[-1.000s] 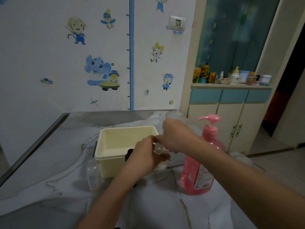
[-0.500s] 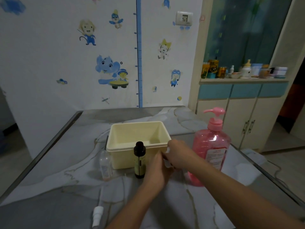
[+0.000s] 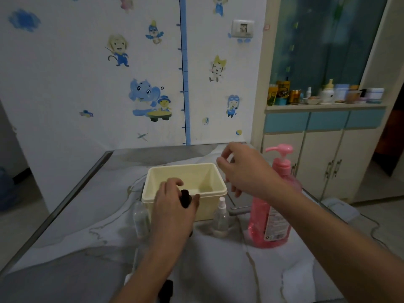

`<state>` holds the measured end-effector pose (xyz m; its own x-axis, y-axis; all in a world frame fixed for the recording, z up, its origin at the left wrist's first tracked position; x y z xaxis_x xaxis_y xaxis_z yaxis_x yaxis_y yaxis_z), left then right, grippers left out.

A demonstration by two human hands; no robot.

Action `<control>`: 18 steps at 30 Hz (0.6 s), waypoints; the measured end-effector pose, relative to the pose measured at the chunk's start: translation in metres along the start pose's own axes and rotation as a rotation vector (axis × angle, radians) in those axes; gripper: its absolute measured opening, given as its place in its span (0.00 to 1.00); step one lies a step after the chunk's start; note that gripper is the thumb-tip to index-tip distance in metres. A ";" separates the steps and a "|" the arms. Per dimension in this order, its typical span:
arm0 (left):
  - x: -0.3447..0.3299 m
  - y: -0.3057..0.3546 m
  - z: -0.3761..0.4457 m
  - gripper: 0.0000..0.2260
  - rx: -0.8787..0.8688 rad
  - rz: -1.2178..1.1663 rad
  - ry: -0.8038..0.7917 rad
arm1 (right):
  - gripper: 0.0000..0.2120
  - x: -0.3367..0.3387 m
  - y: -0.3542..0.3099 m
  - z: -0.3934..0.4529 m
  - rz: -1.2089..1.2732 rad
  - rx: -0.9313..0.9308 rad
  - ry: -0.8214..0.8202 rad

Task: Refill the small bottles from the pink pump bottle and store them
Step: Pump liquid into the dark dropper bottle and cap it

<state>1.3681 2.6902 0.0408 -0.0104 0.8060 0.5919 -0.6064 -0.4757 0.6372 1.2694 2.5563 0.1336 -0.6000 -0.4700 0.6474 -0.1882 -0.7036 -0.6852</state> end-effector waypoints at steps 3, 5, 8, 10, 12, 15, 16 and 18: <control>-0.006 -0.018 0.007 0.26 0.107 0.052 -0.035 | 0.07 0.011 -0.014 -0.004 0.089 0.021 0.016; -0.022 -0.031 0.008 0.29 0.171 0.093 -0.106 | 0.06 0.015 -0.018 -0.007 0.092 0.034 0.031; -0.033 -0.036 0.002 0.23 0.217 0.090 -0.149 | 0.06 0.019 -0.018 -0.012 0.086 0.045 0.055; -0.029 -0.034 0.000 0.18 0.228 0.079 -0.136 | 0.05 0.027 -0.017 -0.013 0.102 0.073 0.099; -0.020 -0.022 0.001 0.18 0.164 0.033 -0.082 | 0.04 0.047 -0.019 -0.014 0.147 0.117 0.201; 0.001 0.013 0.003 0.20 -0.012 -0.152 0.004 | 0.03 0.087 -0.022 -0.013 0.217 0.181 0.422; 0.007 0.027 0.003 0.20 -0.061 -0.207 0.021 | 0.04 0.100 -0.018 -0.012 0.199 0.180 0.493; 0.013 0.054 0.006 0.20 -0.138 -0.258 0.038 | 0.07 0.117 0.001 -0.004 0.072 0.095 0.568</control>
<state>1.3396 2.6732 0.0861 0.1306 0.9079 0.3984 -0.6953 -0.2025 0.6896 1.1957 2.5029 0.2070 -0.9367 -0.1776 0.3017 -0.0765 -0.7372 -0.6713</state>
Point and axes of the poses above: each hand's wrist, its own z-axis towards the middle knuckle, its own x-axis out of the back of the hand, y = z × x, the point moved 9 cm from there along z, towards the middle knuckle, and after that the axes turned 8 degrees about z, right-handed, at the moved point
